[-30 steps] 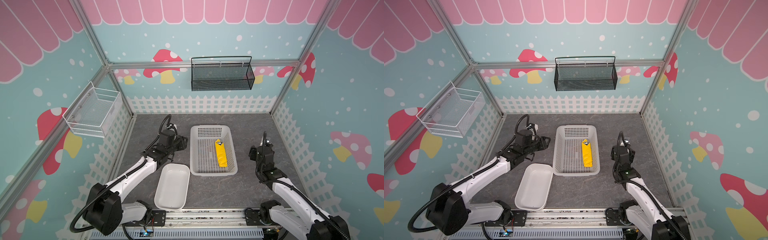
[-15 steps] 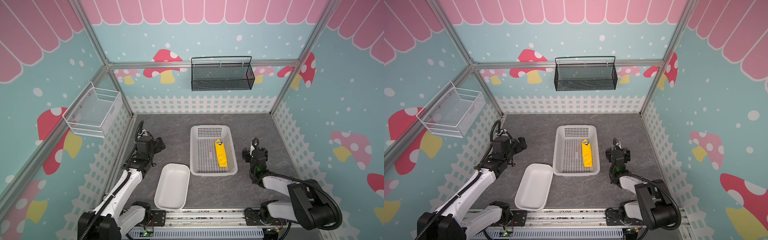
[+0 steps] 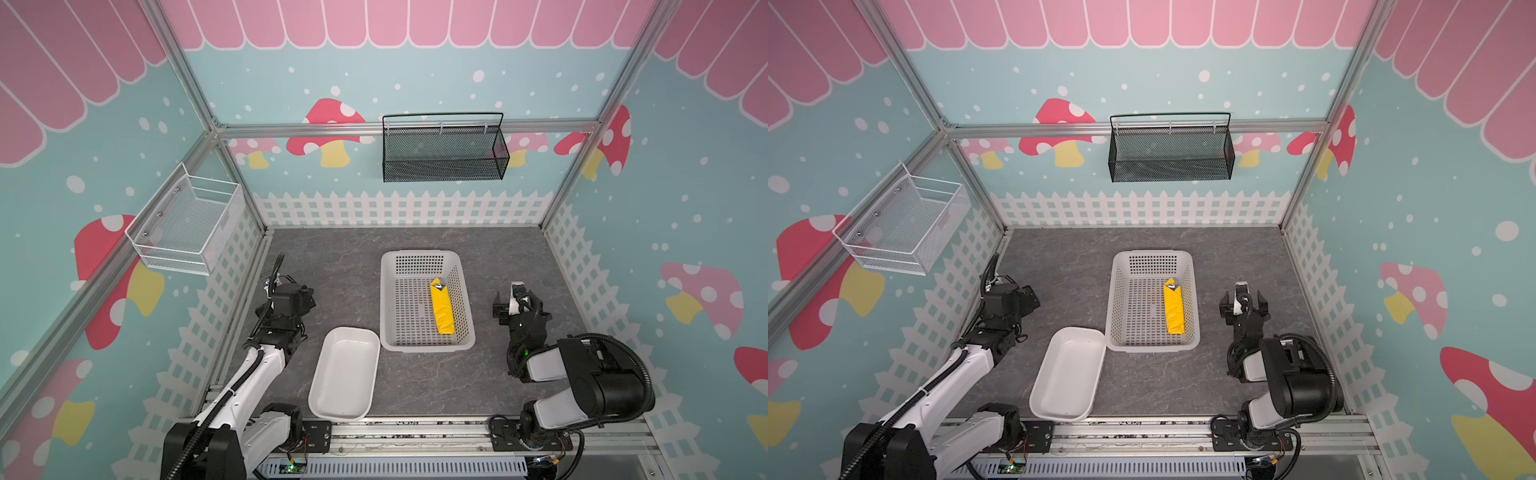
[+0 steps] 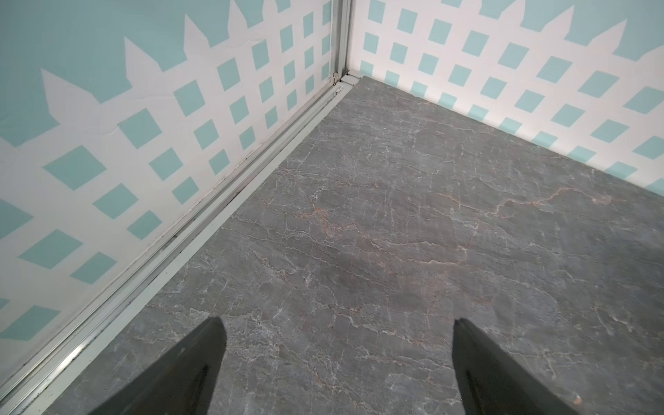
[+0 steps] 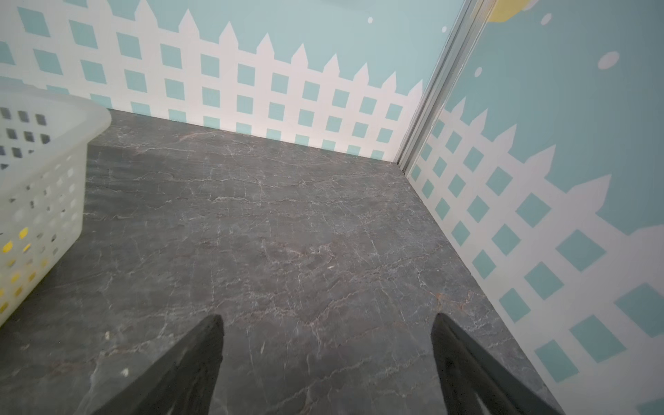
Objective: Place the utensils on the paper napkin and roll it up
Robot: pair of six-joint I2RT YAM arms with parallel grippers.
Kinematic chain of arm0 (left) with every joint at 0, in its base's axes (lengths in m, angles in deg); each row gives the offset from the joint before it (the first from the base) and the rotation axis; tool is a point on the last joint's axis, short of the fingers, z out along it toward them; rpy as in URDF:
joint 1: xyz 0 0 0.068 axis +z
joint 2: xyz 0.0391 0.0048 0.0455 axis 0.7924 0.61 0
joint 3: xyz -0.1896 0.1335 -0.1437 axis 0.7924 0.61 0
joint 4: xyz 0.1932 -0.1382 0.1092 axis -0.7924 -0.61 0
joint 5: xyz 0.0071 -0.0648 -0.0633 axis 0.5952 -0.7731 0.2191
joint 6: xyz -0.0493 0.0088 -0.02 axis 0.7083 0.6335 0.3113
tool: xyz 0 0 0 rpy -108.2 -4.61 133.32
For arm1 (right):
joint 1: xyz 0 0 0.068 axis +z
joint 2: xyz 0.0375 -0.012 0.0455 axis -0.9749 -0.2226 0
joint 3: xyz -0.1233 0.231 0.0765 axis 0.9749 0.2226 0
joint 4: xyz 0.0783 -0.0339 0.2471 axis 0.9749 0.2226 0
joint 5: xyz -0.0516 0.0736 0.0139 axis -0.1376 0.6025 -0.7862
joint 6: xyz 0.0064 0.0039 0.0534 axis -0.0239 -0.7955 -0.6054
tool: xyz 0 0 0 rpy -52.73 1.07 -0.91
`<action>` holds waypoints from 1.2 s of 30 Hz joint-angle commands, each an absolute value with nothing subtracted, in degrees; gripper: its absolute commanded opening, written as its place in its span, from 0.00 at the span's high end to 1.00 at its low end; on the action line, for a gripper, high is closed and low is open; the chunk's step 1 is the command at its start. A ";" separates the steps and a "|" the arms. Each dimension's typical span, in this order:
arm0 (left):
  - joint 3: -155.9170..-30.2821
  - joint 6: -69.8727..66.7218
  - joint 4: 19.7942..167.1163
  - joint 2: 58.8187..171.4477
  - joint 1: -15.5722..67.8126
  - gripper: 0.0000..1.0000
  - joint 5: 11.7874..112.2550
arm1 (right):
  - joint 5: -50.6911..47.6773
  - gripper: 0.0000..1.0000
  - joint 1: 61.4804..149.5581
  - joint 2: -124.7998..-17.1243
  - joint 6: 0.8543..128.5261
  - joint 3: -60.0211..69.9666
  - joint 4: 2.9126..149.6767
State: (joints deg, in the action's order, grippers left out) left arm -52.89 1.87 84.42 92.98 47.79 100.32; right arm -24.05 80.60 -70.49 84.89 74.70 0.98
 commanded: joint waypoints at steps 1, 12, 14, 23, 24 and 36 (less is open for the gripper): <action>-51.36 -3.04 92.29 95.43 48.10 0.00 102.07 | -21.73 0.08 80.56 -69.78 84.47 75.38 -7.40; -48.04 -12.10 115.32 109.74 48.34 0.00 95.74 | -28.04 0.01 80.56 -71.15 82.40 71.61 -2.67; -46.17 -12.90 124.88 112.04 48.37 0.00 93.26 | -27.96 0.01 80.56 -71.36 82.51 71.72 -3.30; -42.67 -13.96 142.82 121.82 49.52 0.02 89.37 | -27.92 0.01 80.56 -71.29 82.49 71.60 -3.16; -42.79 -13.49 142.03 121.55 49.63 0.01 89.37 | -27.91 0.01 80.56 -71.25 82.51 71.60 -3.09; -42.97 -13.47 140.39 120.68 49.49 0.00 89.32 | -27.93 0.01 80.55 -71.34 82.54 71.60 -3.08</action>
